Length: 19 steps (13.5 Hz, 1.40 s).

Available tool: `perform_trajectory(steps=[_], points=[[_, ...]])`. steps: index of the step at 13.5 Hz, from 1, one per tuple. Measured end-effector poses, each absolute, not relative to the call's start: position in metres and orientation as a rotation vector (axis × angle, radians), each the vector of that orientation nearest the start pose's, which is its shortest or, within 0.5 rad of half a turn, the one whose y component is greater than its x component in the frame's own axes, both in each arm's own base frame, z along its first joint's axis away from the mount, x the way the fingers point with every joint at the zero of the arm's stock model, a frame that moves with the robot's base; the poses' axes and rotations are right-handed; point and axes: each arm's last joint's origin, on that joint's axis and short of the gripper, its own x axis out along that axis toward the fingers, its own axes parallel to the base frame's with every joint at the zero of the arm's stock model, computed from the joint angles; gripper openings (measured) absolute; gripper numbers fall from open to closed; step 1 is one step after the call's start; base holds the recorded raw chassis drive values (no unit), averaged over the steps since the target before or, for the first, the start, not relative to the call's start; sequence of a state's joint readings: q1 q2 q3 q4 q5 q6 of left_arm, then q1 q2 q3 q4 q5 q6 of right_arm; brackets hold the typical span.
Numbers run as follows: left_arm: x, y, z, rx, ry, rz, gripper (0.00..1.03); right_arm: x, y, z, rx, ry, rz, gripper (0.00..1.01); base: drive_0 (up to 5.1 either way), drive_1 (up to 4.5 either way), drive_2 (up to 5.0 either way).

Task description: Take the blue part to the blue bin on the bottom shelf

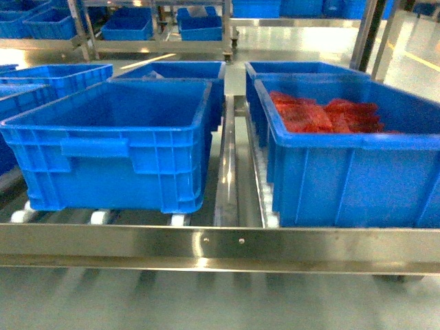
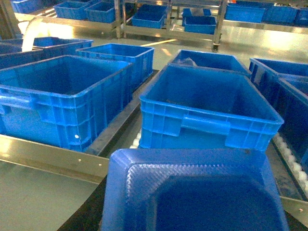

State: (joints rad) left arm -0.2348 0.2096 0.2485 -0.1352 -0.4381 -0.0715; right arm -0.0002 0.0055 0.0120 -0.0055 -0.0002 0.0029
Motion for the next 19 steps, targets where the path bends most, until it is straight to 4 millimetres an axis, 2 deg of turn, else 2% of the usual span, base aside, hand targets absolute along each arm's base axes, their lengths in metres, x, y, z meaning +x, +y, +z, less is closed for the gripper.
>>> perform_trajectory(steps=[9,19], points=[[0.0980,-0.0108,0.2187,-0.039,0.086,0.206,0.43,0.0973,0.0000,0.1666,0.002,-0.001,0.000,0.98,0.0,0.00,0.0],[0.0980,-0.0108,0.2190,-0.040,0.083,0.206,0.43,0.0973,0.0000,0.1668,0.002,-0.003,0.000,0.98,-0.1,4.09,-4.2]])
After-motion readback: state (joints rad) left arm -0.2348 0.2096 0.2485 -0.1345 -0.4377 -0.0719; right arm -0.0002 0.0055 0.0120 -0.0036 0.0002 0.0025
